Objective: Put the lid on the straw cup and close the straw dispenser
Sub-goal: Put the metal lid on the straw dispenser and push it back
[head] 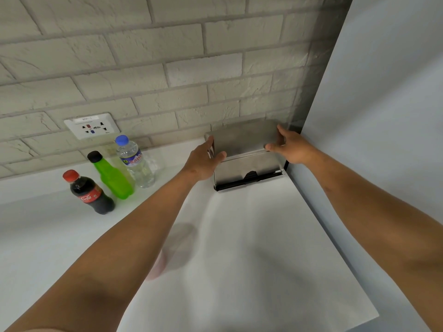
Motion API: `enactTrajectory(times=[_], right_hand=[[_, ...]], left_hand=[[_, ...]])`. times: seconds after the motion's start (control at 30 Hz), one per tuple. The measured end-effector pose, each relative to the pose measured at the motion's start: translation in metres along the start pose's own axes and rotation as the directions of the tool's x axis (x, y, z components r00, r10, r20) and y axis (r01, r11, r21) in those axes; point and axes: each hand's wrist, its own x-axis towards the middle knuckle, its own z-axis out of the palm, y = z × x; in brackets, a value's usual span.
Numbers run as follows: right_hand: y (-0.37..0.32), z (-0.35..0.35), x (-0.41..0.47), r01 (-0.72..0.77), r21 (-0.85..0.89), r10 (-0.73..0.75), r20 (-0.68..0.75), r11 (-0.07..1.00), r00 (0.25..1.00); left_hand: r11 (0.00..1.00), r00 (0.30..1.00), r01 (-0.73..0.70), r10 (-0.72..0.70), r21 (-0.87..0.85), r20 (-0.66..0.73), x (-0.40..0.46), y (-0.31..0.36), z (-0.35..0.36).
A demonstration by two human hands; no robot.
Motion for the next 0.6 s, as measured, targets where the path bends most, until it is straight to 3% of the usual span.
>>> enactTrajectory(times=[0.6], right_hand=[[-0.0036, -0.0003, -0.0046, 0.014, -0.03, -0.015, -0.022, 0.999, 1.0]], left_hand=[[0.987, 0.997, 0.073, -0.071, -0.143, 0.019, 0.0006, 0.0008, -0.0017]])
